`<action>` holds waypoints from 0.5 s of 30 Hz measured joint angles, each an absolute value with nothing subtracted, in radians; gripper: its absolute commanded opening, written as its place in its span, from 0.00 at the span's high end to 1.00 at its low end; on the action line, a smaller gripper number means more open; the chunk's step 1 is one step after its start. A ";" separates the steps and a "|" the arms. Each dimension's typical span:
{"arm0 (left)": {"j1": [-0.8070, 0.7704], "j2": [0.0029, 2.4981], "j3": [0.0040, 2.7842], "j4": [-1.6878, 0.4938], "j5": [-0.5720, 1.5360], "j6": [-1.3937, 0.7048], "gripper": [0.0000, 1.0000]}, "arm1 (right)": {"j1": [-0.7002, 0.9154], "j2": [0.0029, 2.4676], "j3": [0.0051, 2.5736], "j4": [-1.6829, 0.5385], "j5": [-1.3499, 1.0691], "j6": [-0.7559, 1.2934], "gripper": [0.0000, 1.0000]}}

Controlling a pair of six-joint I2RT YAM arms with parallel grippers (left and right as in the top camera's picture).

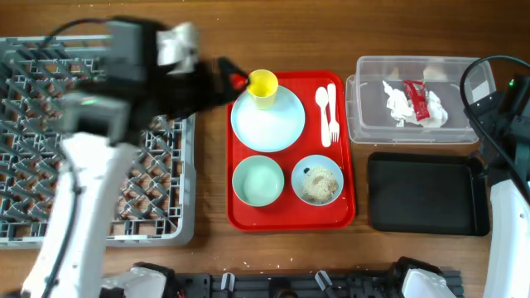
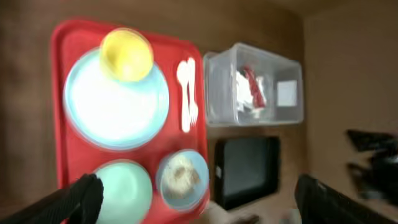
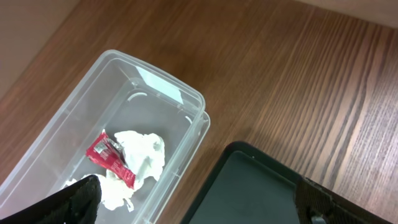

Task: Sort waste into correct bins and load items into the dishwasher rack
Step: 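Reach the left gripper to the yellow cup on the plate and grasp it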

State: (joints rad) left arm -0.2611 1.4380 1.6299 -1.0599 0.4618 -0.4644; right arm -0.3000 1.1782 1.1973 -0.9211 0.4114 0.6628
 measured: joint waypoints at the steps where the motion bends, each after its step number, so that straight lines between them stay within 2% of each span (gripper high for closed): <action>1: -0.361 1.473 1.630 -1.000 0.358 -0.453 0.00 | -0.300 1.178 1.197 -0.919 0.411 0.663 0.00; 3: -0.516 1.573 1.632 -0.888 0.147 -0.441 0.00 | -0.300 1.178 1.197 -0.920 0.411 0.663 0.00; 6: -0.647 1.766 1.631 -0.751 -0.035 -0.361 0.04 | -0.300 1.178 1.197 -0.918 0.411 0.663 0.00; 7: -0.661 1.810 1.631 -0.713 -0.061 -0.326 0.12 | -0.300 1.178 1.197 -0.920 0.411 0.663 0.00; 8: -0.669 1.862 1.631 -0.690 -0.093 -0.290 0.14 | -0.300 1.178 1.197 -0.920 0.411 0.663 0.00; 9: -0.671 1.908 1.631 -0.680 -0.137 -0.261 0.11 | -0.300 1.178 1.197 -0.920 0.411 0.663 0.00; 15: -0.660 2.014 1.631 -0.665 -0.254 -0.231 0.12 | -0.300 1.178 1.197 -0.920 0.411 0.663 0.00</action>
State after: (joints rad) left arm -0.6601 2.0144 1.6310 -0.6655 -0.2543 -0.2314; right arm -0.3000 1.1782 1.1973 -0.9195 0.4110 0.6628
